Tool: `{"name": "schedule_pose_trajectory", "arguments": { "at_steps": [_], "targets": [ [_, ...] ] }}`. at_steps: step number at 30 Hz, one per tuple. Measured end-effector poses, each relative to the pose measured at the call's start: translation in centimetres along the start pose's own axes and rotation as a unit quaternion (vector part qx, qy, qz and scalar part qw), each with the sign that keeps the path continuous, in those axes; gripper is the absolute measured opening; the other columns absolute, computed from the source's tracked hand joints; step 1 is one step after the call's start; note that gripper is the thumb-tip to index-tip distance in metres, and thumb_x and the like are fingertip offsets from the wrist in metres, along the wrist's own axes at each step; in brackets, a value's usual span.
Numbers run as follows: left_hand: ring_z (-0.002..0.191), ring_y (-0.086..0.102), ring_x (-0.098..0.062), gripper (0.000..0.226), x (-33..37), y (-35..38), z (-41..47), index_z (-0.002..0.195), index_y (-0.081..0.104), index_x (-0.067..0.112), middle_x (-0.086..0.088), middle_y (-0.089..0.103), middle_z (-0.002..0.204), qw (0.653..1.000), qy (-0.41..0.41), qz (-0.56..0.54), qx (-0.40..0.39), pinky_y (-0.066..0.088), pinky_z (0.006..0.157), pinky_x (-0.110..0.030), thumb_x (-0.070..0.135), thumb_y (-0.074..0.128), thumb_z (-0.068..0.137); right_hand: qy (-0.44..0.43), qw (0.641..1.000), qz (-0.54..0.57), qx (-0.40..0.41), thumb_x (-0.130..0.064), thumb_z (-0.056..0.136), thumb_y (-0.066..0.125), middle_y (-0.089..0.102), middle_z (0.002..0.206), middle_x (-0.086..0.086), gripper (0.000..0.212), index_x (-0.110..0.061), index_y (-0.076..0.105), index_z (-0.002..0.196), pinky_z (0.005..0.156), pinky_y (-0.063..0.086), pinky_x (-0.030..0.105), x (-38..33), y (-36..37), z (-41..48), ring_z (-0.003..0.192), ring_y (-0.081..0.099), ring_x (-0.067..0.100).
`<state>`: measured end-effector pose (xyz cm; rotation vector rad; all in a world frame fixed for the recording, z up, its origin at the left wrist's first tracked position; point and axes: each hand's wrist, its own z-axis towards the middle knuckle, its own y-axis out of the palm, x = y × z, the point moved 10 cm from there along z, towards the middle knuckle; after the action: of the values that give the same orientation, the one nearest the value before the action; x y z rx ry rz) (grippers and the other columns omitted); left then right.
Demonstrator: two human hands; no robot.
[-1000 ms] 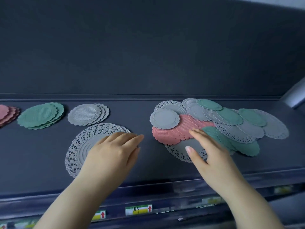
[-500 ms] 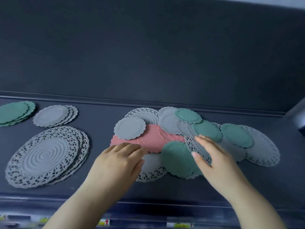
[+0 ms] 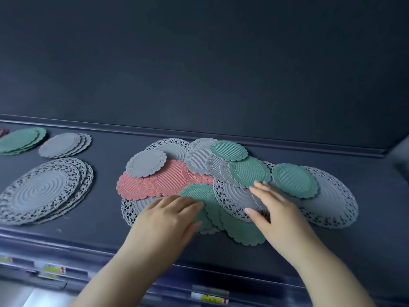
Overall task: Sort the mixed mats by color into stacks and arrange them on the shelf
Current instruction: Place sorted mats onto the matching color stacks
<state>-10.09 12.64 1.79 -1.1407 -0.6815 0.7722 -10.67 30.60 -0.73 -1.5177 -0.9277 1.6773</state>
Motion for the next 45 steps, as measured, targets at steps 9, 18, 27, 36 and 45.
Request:
{"name": "schedule_pose_trajectory", "arguments": {
  "at_steps": [9, 18, 27, 36, 45],
  "targets": [
    [0.083, 0.069, -0.014, 0.054, 0.6, 1.5, 0.8, 0.097, 0.074, 0.023, 0.010, 0.071, 0.098, 1.000, -0.001, 0.016, -0.012, 0.057, 0.065, -0.028, 0.057, 0.039, 0.074, -0.005, 0.998, -0.061, 0.015, -0.045, 0.089, 0.051, 0.040, 0.141, -0.014, 0.052, -0.029, 0.039, 0.137, 0.105, 0.023, 0.019, -0.4, -2.0, 1.4, 0.130, 0.033, 0.005],
    [0.076, 0.070, -0.008, 0.044, 1.5, 0.9, 0.7, 0.082, 0.077, 0.023, 0.009, 0.073, 0.088, 0.999, 0.023, 0.030, 0.034, 0.056, 0.063, -0.030, 0.052, 0.048, 0.066, 0.020, 0.992, -0.115, -0.048, -0.043, 0.094, 0.042, 0.026, 0.152, 0.003, 0.054, -0.016, 0.034, 0.140, 0.111, 0.023, 0.030, -1.2, -0.1, 5.1, 0.140, 0.020, 0.016],
    [0.071, 0.069, -0.014, 0.030, 1.3, 0.5, 0.2, 0.074, 0.071, 0.018, 0.005, 0.071, 0.079, 0.997, 0.005, 0.008, 0.075, 0.045, 0.073, -0.023, 0.029, 0.046, 0.086, -0.048, 0.979, -0.190, -0.056, -0.031, 0.100, 0.029, 0.037, 0.146, 0.001, 0.036, -0.016, 0.046, 0.129, 0.103, 0.039, 0.031, -2.0, -0.1, 3.5, 0.136, 0.031, 0.013],
    [0.075, 0.068, -0.015, 0.030, 2.8, 1.0, 0.5, 0.081, 0.069, 0.020, 0.006, 0.069, 0.081, 0.999, 0.044, -0.010, -0.007, 0.053, 0.074, -0.027, 0.017, 0.068, 0.051, -0.067, 0.990, -0.108, 0.055, -0.009, 0.086, 0.050, 0.070, 0.103, 0.004, 0.024, -0.016, 0.066, 0.102, 0.065, 0.056, 0.033, -2.0, -1.5, 0.8, 0.075, 0.068, 0.019],
    [0.078, 0.068, -0.014, 0.034, 5.0, 0.6, 4.0, 0.089, 0.070, 0.023, 0.008, 0.069, 0.090, 0.998, 0.044, 0.036, -0.008, 0.053, 0.065, -0.025, 0.037, 0.042, 0.076, -0.035, 0.993, 0.006, 0.111, -0.006, 0.085, 0.056, 0.038, 0.046, -0.013, 0.023, -0.015, 0.068, 0.103, 0.040, 0.023, 0.011, -0.2, -3.1, -0.6, 0.037, 0.038, 0.004]
  ]
}}
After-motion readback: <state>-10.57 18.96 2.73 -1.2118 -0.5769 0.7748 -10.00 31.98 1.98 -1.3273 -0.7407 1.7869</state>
